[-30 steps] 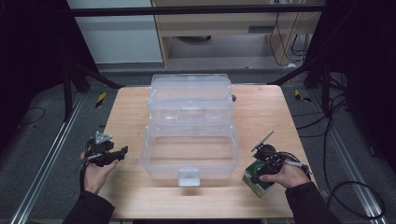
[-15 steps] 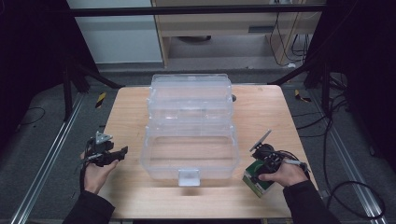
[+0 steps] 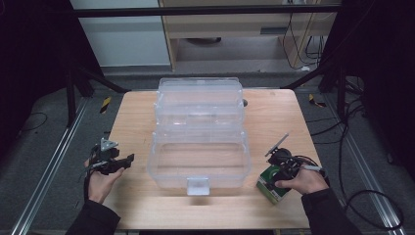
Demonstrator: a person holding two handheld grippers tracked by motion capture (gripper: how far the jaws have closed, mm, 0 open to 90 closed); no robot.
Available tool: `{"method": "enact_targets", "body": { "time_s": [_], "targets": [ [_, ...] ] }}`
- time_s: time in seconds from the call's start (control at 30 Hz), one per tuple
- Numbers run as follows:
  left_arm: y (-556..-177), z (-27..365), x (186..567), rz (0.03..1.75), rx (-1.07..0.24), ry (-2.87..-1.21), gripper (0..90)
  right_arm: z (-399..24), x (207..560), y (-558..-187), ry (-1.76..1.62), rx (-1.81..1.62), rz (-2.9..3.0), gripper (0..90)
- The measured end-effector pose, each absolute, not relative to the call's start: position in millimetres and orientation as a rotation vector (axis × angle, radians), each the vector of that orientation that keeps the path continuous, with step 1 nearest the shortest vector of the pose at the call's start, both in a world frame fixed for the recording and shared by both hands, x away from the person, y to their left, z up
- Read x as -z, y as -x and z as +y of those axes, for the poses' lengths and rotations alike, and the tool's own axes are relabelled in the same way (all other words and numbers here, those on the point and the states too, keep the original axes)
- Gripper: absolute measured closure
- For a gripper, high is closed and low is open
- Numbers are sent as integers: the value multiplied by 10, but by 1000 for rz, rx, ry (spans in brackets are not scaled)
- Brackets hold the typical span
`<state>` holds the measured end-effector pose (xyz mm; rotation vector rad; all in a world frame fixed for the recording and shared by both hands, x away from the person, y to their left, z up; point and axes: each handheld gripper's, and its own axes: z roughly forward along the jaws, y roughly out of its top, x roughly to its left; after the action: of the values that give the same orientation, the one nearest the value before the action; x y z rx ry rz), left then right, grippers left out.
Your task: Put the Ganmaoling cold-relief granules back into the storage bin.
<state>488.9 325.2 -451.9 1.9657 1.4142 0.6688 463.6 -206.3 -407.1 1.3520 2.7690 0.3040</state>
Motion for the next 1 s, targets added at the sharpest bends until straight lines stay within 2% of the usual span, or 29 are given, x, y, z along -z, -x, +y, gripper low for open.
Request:
{"method": "enact_targets", "body": {
  "time_s": [1.0],
  "targets": [
    [-4905, 3234, 4561, 1418, -656, -1984, 358, -2169, 3538, -4682, -1209, -442, 2675, 174]
  ]
}}
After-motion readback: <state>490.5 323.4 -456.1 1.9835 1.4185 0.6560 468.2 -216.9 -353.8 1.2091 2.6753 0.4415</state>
